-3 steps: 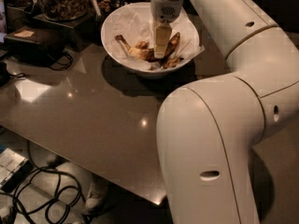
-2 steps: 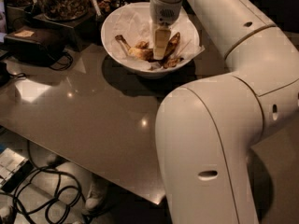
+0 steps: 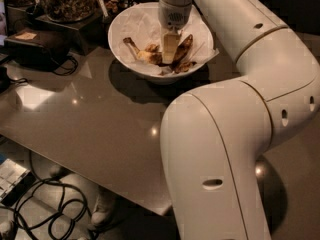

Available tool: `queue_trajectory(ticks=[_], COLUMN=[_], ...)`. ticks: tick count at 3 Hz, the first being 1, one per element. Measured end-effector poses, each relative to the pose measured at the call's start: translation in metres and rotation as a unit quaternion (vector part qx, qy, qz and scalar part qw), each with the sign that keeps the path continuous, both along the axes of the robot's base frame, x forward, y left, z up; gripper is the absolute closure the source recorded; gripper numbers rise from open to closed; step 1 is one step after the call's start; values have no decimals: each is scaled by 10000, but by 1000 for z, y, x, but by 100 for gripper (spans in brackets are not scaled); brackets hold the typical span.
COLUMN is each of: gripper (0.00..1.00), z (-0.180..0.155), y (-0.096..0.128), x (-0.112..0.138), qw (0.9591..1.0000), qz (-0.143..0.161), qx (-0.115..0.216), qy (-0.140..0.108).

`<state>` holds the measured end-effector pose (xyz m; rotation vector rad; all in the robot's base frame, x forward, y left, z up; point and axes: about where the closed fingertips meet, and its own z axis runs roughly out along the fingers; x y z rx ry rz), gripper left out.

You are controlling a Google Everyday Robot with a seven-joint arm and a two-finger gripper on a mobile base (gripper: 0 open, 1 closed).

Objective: Pick banana from white bowl

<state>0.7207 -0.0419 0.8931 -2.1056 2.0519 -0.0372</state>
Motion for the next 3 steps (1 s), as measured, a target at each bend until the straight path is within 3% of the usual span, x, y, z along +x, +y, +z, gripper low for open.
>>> queue_trajectory(ticks=[3], gripper=[38], z=[-20], y=[4], x=[1], qw=[9998], qz=[25], qx=[-46], qy=[214])
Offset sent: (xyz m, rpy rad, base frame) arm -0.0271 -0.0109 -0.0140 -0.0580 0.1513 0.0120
